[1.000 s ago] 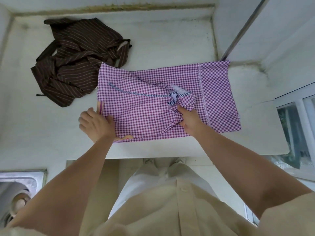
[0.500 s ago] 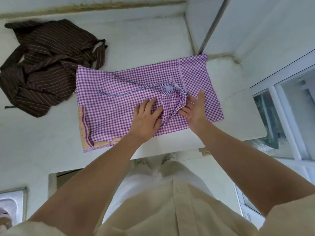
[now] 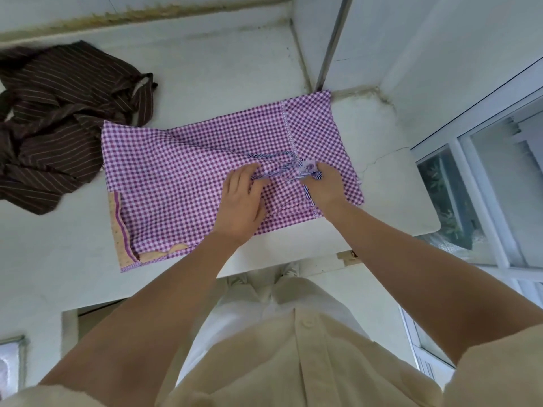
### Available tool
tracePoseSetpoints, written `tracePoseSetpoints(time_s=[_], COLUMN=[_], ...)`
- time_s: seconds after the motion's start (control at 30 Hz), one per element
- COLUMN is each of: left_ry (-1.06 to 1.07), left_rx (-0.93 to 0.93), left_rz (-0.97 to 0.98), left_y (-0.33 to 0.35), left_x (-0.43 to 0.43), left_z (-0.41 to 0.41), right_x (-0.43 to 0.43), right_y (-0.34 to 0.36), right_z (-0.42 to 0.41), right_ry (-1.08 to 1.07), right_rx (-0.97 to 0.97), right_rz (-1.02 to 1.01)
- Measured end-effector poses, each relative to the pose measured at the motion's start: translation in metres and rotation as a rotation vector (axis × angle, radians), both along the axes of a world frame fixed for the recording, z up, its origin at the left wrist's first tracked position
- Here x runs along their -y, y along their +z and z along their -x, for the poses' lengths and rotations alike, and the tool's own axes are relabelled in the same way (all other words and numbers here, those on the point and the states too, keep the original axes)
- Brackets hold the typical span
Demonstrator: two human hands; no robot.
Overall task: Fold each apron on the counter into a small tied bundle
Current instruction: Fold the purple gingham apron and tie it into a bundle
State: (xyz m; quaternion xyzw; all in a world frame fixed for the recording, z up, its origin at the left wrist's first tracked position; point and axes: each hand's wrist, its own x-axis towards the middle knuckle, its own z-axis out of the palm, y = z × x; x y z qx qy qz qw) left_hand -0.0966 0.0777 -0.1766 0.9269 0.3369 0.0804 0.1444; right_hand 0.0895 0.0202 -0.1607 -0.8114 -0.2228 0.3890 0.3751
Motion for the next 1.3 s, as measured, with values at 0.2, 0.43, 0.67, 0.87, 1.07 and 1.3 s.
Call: tracePoseSetpoints(time_s=[0.2,0.43,0.67,0.87,1.07,1.3], left_ry=[0.093,0.122,0.183,0.156,0.155,0.092], left_rx=[-0.018,-0.171,-0.245,-0.277,-0.346,-0.37], left_rz=[-0.021,0.031,0.051,0.057,0.044,0.077], left_y=[-0.001,-0.016,-0.019,-0.019,-0.018,-0.017], left_x=[0.004,0.014,0.014,0.021,0.022,0.029], left_z=[-0.01,-0.02,-0.028,-0.039,-0.048,-0.08], right_x=[-0.002,0.032,0.029,0.033,0.037,0.039], right_y=[0.015,-0.014,-0.017,-0.017,-0.017,-0.018], right_z=[-0.023,-0.052,-0.073,-0.094,-0.103,-0.109], right_ry=[-0.063,-0.154,-0.176,-0.201,-0.058,0.123], right_rx=[0.159,0.211,0.182,0.047,0.244,0.435], right_rz=[-0.161,-0.014,0.022,0.08,0.025,0.09])
